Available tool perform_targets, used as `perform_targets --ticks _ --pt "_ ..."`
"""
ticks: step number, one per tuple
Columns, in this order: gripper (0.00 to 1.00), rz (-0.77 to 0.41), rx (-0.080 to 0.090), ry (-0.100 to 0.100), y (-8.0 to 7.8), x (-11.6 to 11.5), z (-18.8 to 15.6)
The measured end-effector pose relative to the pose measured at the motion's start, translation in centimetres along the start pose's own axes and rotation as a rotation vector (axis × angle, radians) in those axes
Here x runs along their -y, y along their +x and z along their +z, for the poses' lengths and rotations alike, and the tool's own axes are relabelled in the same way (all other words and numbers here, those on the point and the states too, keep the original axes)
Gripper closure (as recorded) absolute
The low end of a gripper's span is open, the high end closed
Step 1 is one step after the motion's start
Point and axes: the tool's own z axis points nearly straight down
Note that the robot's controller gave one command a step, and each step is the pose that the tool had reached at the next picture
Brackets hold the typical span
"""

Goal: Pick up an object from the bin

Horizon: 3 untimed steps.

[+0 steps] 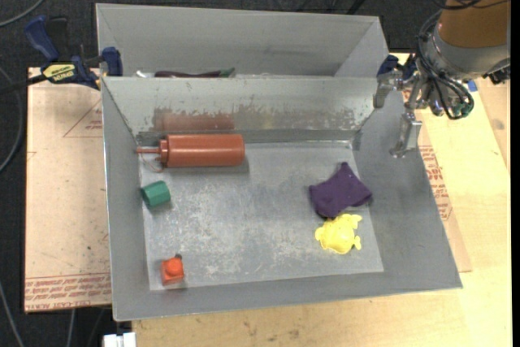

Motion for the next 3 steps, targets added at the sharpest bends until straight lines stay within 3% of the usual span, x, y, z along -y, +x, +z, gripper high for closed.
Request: perform_targets --ticks 1,2,3 --pt "0.00 -0.003 0.008 0.002 -0.1 -0.1 -0.6" --pt "0.00 -0.122 0.014 0.005 2.2 -2.6 1.3" --pt "0.00 -0.281 0.013 0.001 3.5 -4.5 7.1"
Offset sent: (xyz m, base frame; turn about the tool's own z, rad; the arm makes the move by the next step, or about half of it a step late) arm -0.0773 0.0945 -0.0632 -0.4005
